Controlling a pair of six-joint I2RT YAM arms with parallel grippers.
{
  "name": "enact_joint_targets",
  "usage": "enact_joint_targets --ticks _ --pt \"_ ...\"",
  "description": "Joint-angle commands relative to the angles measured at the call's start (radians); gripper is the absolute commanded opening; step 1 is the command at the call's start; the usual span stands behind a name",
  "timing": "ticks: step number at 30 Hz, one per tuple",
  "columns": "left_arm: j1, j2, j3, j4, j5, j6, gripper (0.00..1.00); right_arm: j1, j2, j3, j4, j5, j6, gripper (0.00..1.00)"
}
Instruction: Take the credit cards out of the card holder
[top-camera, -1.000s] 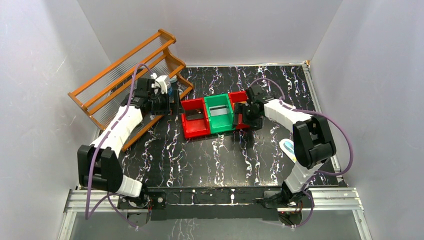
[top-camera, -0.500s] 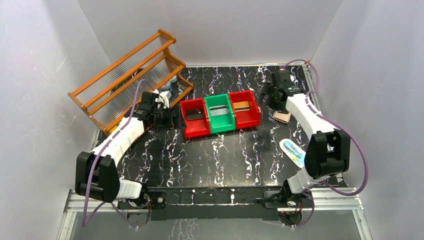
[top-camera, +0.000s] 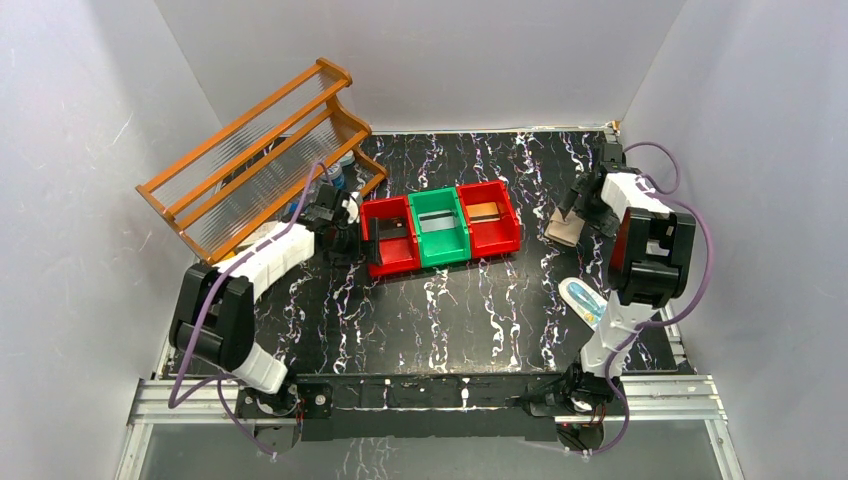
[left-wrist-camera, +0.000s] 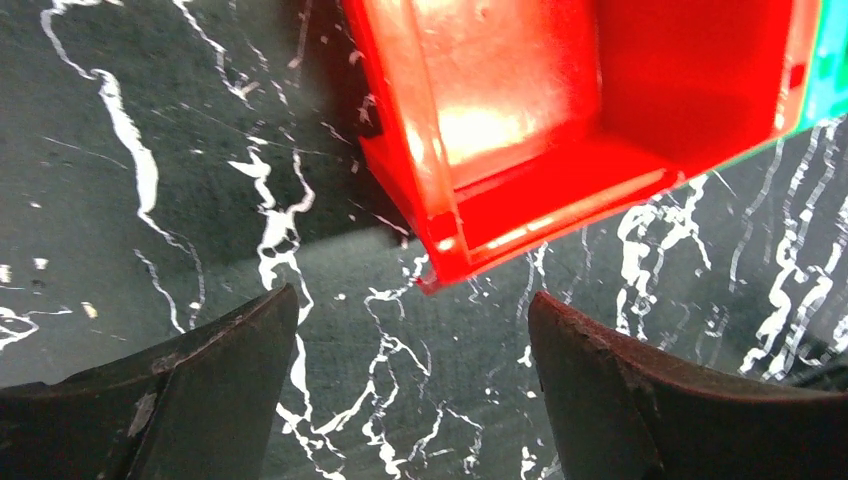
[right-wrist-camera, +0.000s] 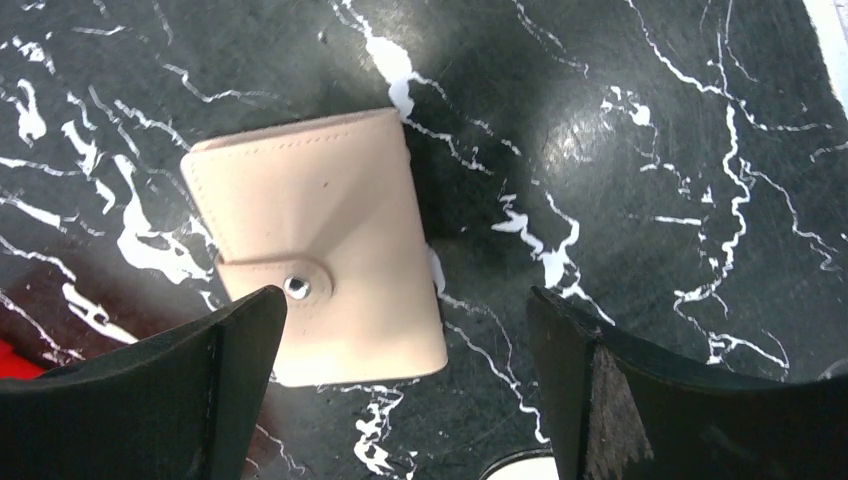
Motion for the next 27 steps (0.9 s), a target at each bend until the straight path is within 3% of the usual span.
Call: enact_joint_targets --ticks 1,8,13,15,19,22,27 --pt "-0.007 0.037 0.059 -0.028 -0.166 0.020 0.83 -0.028 0.037 0.078 0.015 -0.108 -0.022 0.98" --pt "-0.007 0.099 0.110 -0.075 -0.346 0.093 0.82 -0.033 0.055 0.031 0.043 -0.169 -0.038 0.89" --pt "-0.006 0.116 0.131 -0.085 -0.371 0.133 0.82 -0.032 0.000 -0.081 0.099 -0.258 -0.028 0.68" --pt "-0.006 0.120 0.146 -0.101 -0.325 0.150 0.81 -0.033 -0.027 -0.117 0.115 -0.267 -0.028 0.57" --pt "-0.006 0.061 0.133 -0.100 -0.215 0.136 0.82 -0.033 -0.072 -0.136 0.108 -0.247 -0.040 0.46" --pt "-0.007 -0.017 0.128 -0.101 -0.169 0.107 0.84 -0.032 -0.116 -0.141 0.105 -0.252 -0.048 0.37" --pt "-0.006 -0.182 0.118 -0.094 -0.119 0.060 0.89 -0.032 -0.210 -0.169 0.126 -0.312 -0.049 0.13"
